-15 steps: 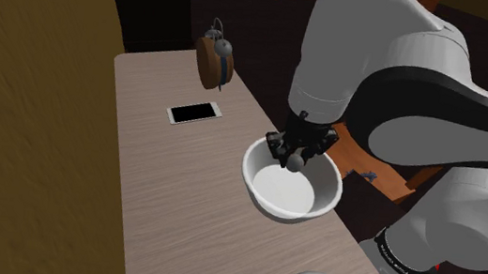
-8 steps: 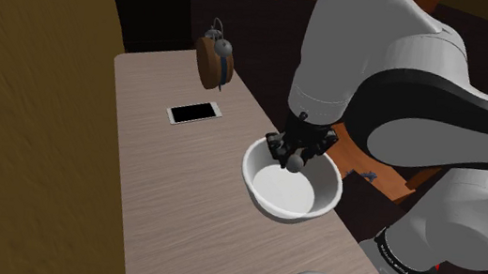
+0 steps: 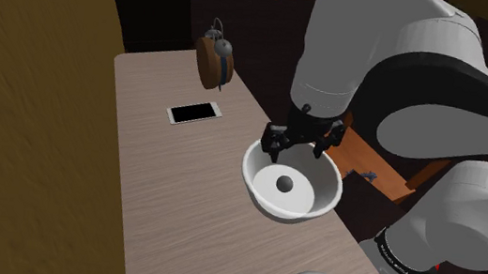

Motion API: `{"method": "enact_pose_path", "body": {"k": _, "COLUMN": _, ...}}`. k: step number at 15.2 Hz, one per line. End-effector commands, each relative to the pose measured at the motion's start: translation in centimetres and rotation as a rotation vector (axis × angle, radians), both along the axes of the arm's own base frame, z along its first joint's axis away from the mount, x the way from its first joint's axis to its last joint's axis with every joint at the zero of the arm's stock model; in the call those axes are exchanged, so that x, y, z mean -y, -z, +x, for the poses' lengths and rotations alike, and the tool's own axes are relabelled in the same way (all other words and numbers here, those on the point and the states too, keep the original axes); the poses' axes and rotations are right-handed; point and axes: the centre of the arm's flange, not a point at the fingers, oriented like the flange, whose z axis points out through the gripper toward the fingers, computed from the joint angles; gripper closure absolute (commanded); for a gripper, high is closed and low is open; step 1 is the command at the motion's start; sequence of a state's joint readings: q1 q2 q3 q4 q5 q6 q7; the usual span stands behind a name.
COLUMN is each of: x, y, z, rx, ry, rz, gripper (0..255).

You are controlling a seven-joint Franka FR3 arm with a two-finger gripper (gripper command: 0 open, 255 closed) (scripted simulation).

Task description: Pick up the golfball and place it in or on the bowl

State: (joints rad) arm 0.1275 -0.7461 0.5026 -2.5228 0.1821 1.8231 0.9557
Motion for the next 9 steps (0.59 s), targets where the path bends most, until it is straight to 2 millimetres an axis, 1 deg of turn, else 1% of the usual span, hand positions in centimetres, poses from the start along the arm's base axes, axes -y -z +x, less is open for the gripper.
{"method": "enact_pose_path", "body": {"k": 1, "x": -0.3, "y": -2.3, "z": -0.1, "rx": -0.001, "ry": 0.0, "rz": -0.001, "gripper": 0}}
{"method": "enact_pose_path", "body": {"k": 2, "x": -0.4, "y": -3.3, "z": -0.1, "rx": -0.001, "ry": 0.0, "rz": -0.001, "gripper": 0}}
{"method": "enact_pose_path", "body": {"k": 9, "x": -0.4, "y": -3.3, "z": -0.1, "rx": -0.001, "ry": 0.0, "rz": -0.001, "gripper": 0}}
